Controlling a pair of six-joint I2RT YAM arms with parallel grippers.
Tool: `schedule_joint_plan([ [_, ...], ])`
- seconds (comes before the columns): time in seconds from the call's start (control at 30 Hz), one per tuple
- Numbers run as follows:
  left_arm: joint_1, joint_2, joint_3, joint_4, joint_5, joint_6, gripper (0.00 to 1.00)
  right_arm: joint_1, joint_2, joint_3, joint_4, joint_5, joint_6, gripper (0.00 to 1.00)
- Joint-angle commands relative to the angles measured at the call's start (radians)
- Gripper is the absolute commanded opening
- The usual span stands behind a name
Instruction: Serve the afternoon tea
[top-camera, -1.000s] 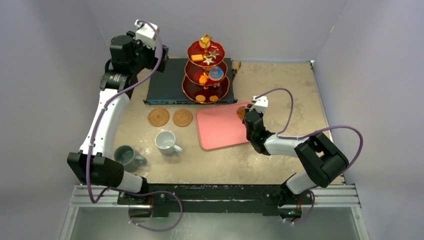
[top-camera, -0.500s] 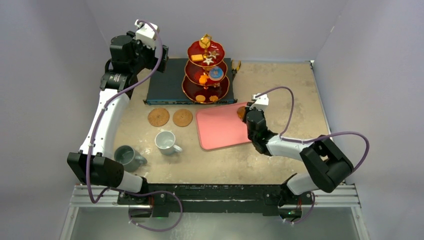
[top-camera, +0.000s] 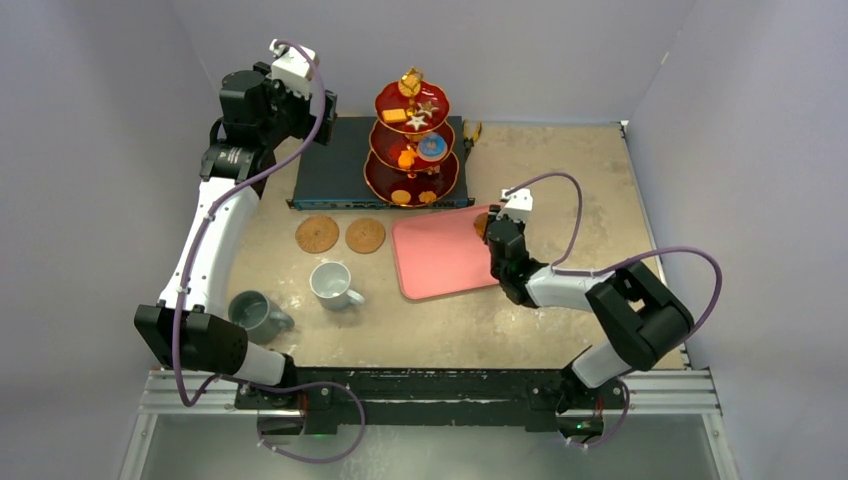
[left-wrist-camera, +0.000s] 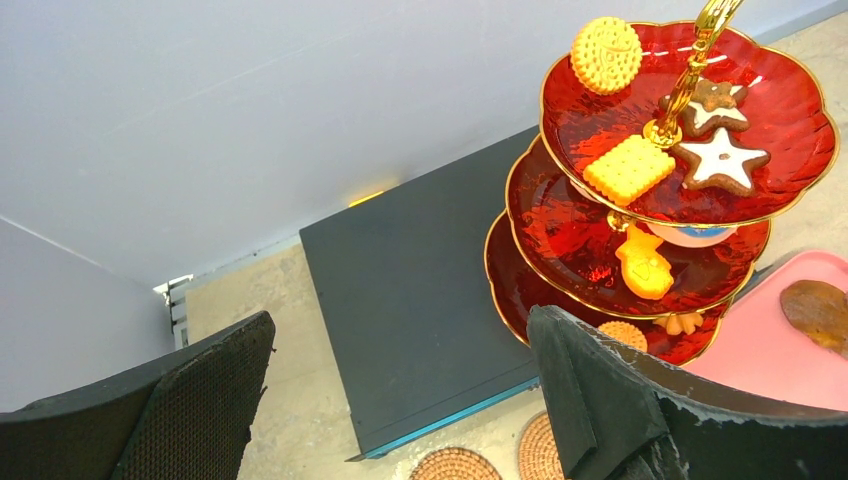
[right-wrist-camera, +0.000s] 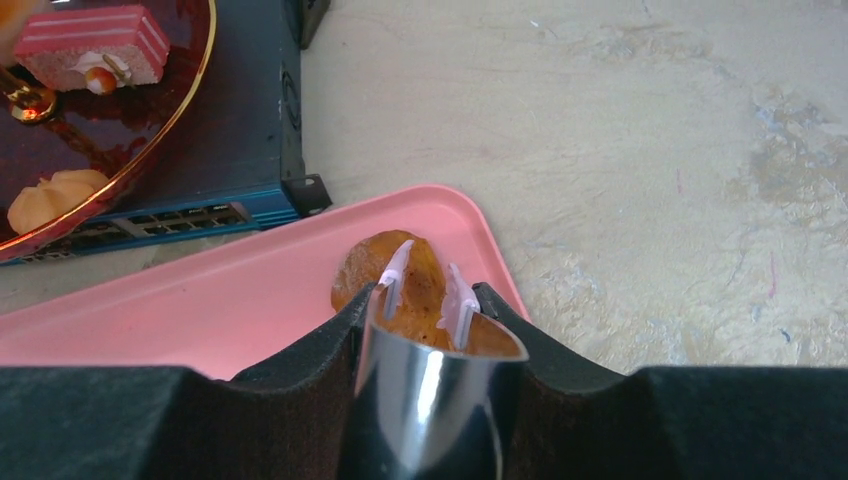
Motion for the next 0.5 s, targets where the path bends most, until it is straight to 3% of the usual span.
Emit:
schedule_joint_plan([
  [0.0,0.009,-0.015,0.034,0.016,0.012,-0.003,0.99,-0.006,0.022,0.045,0.040,0.026,0.005,0.40],
  [0.47,0.009,-0.023,0.031,0.013,0.009,-0.001,0.99,0.009,0.024,0.006,0.065,-0.083,0.105,0.46],
])
